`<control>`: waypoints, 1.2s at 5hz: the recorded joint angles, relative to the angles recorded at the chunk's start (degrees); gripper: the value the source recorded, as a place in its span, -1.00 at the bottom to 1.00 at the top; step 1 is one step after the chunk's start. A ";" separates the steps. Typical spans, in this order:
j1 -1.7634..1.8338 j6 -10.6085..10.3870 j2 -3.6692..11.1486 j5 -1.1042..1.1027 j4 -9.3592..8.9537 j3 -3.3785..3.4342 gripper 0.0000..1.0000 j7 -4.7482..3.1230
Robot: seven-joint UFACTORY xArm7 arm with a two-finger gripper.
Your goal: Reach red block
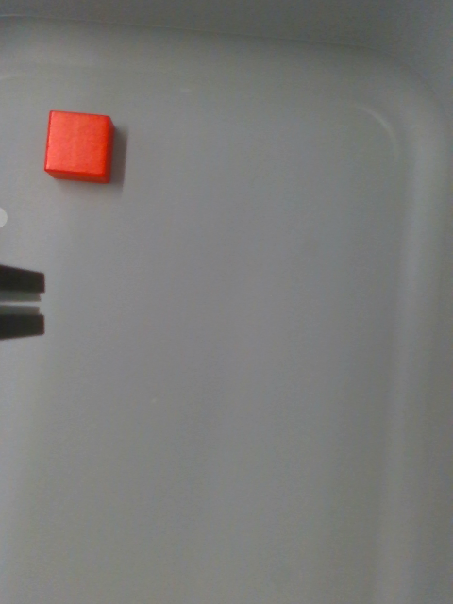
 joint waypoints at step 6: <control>1.50 -7.02 2.24 -0.27 -5.26 1.10 -1.00 1.34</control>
